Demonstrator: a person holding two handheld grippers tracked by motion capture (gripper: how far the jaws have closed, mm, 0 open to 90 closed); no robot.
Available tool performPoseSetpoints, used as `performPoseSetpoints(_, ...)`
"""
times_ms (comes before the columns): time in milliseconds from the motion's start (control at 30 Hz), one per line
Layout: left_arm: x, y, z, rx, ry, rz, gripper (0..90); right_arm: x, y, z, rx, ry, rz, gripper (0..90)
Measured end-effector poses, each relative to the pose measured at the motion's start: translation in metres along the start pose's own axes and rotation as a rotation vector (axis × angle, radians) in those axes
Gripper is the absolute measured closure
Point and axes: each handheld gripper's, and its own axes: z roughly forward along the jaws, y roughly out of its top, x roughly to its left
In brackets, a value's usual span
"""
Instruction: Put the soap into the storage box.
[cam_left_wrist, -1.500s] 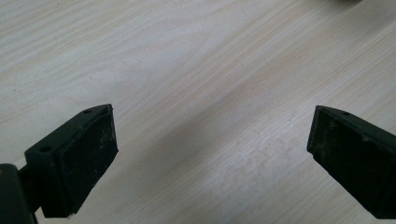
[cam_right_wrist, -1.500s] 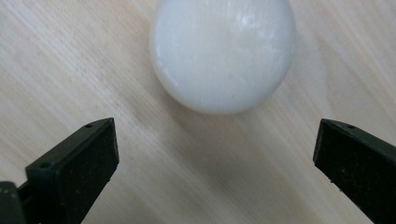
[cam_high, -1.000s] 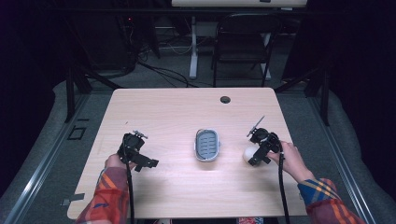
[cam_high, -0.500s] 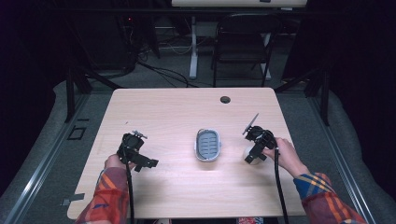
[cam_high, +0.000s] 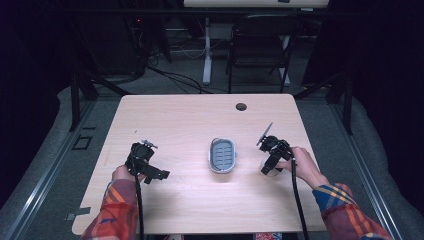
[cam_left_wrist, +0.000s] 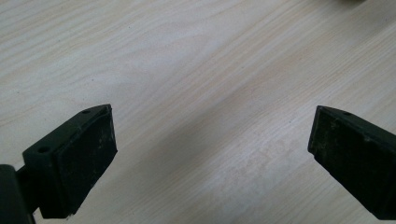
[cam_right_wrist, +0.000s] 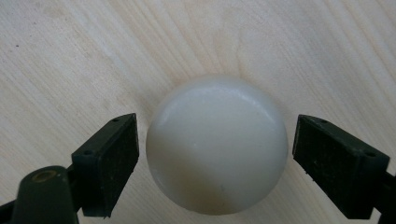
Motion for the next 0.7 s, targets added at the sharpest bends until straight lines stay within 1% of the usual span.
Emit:
performPoseSetpoints(67, -0.0002, 0.0, 0.0001, 0.0, 0.0, -0.001, 1.0, 0.0003, 0.0005, 0.0005, 0.012, -0.005, -0.01, 14.7)
performPoseSetpoints(100, -0.0003, 0.0, 0.0001, 0.0, 0.001, -0.001, 1.0, 0.001, 0.0004, 0.0013, 0.008, 0.003, -0.005, 14.7)
performPoseSetpoints(133, -0.0003, 0.0, 0.0001, 0.0, 0.001, -0.001, 1.0, 0.0011, 0.0005, 0.0019, 0.008, -0.006, -0.012, 14.7)
performPoseSetpoints(233, -0.0003, 0.0001, 0.0001, 0.004, 0.0, -0.002, 1.0, 0.0016, 0.0013, 0.0035, 0.022, -0.007, -0.024, 14.7)
performPoseSetpoints(267, -0.0003, 0.0001, 0.0002, 0.004, 0.0, -0.002, 1.0, 0.0038, -0.0001, 0.0068, -0.012, 0.003, 0.004, 14.7)
performPoseSetpoints(300, -0.0003, 0.0002, 0.0002, 0.004, 0.0, -0.002, 1.0, 0.0013, 0.0022, 0.0033, 0.042, -0.008, -0.039, 14.7)
performPoseSetpoints(333, -0.0004, 0.0002, 0.0003, 0.005, 0.0, -0.002, 1.0, 0.0028, 0.0011, 0.0056, 0.017, -0.006, -0.016, 14.8)
performPoseSetpoints(433, -0.0004, 0.0002, 0.0009, 0.014, 0.002, -0.001, 1.1, 0.0028, 0.0018, 0.0053, 0.034, -0.013, -0.025, 14.8)
performPoseSetpoints(467, -0.0004, 0.0003, 0.001, 0.014, 0.003, 0.001, 1.1, 0.0031, 0.0018, 0.0068, 0.032, -0.004, -0.024, 14.7)
performPoseSetpoints(500, -0.0004, 0.0003, 0.001, 0.013, 0.002, 0.001, 1.1, 0.0031, 0.0018, 0.0068, 0.032, -0.004, -0.024, 14.7)
performPoseSetpoints(567, -0.0004, 0.0003, 0.001, 0.015, 0.002, 0.0, 1.1, 0.0037, 0.0021, 0.0078, 0.032, -0.011, -0.024, 15.0)
performPoseSetpoints(700, -0.0006, 0.0002, 0.0011, 0.015, 0.002, -0.004, 1.1, 0.004, 0.003, 0.0078, 0.056, -0.025, -0.028, 17.9)
